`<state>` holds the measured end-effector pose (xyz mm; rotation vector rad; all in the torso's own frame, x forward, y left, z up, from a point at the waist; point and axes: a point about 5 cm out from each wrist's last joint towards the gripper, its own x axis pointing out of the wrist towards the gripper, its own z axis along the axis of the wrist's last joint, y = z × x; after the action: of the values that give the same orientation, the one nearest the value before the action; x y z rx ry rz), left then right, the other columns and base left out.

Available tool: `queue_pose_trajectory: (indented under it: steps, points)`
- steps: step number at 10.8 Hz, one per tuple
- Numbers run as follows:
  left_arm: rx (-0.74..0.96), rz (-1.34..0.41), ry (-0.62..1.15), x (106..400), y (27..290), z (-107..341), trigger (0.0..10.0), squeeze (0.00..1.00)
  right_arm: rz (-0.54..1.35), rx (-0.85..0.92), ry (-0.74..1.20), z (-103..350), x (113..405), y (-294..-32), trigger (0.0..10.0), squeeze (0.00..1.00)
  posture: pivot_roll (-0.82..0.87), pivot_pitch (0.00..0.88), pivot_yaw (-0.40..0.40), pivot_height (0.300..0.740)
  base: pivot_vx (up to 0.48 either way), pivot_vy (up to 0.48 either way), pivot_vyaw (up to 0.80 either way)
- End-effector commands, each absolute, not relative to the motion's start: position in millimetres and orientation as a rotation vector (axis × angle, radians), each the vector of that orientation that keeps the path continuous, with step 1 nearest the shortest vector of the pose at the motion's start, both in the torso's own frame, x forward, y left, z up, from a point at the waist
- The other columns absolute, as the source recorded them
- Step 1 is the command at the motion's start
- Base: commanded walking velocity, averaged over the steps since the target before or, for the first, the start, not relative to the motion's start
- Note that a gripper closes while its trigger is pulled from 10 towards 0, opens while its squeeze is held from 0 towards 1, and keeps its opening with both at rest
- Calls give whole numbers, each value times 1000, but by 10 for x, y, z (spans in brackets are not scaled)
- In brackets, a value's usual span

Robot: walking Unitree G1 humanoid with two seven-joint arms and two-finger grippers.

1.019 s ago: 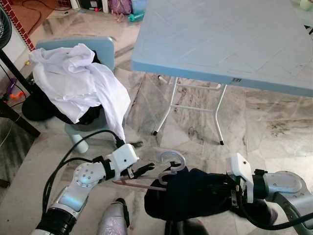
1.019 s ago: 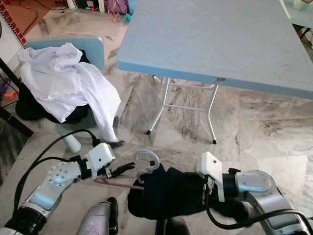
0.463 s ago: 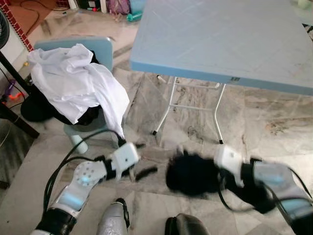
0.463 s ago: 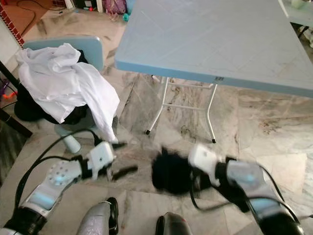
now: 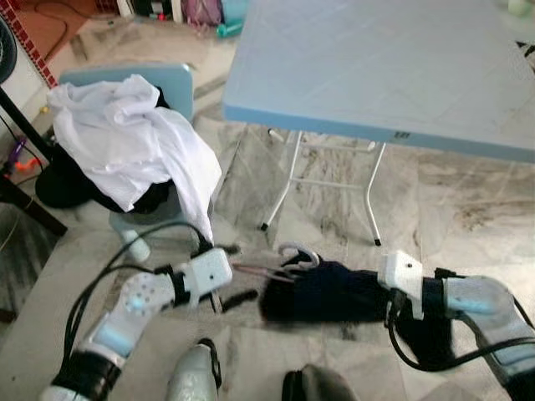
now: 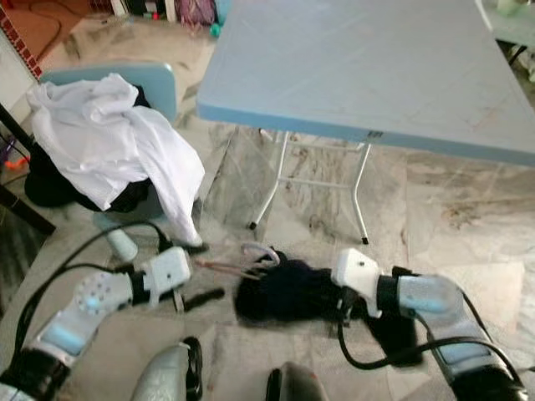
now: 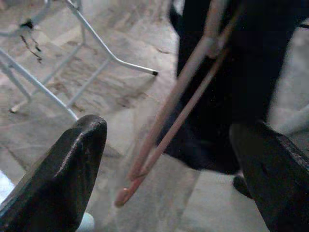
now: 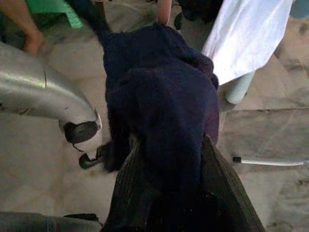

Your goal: Hang hanger

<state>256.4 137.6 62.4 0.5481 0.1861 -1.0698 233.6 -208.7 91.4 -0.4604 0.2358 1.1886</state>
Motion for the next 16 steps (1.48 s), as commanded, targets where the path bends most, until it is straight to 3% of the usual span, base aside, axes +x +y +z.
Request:
queue_pose_trajectory:
  steps: [1,2,3,4,5,13,16]
  points:
    - [553,-1066,184,2571,1383,621,10000,506,1210,-457,213,960,2338,-2093,10000,0,-21,183,-51,740,0,0,0]
    - [554,-1071,203,2567,1384,582,10000,0,1247,-418,192,999,2297,-2045,10000,0,-21,183,-51,740,0,0,0]
    - [555,-1089,206,2559,1342,562,10000,0,1275,-413,182,1026,2266,-2040,10000,0,-24,182,-53,740,0,0,0]
    - [523,-1105,197,2557,1261,569,3569,0,1318,-382,192,1051,2220,-2034,10000,0,-26,181,-54,740,0,0,0]
    - [522,-1124,196,2556,1206,551,0,0,1340,-334,173,1121,2226,-1993,10000,0,-29,180,-54,740,0,0,0]
    - [283,-1267,238,2495,859,589,0,0,1410,-313,178,1084,2185,-1813,10000,0,-37,186,-55,740,0,0,0]
    - [319,-1314,269,2448,890,572,0,0,1422,-300,189,1055,2177,-1788,10000,0,-30,185,-51,740,0,0,0]
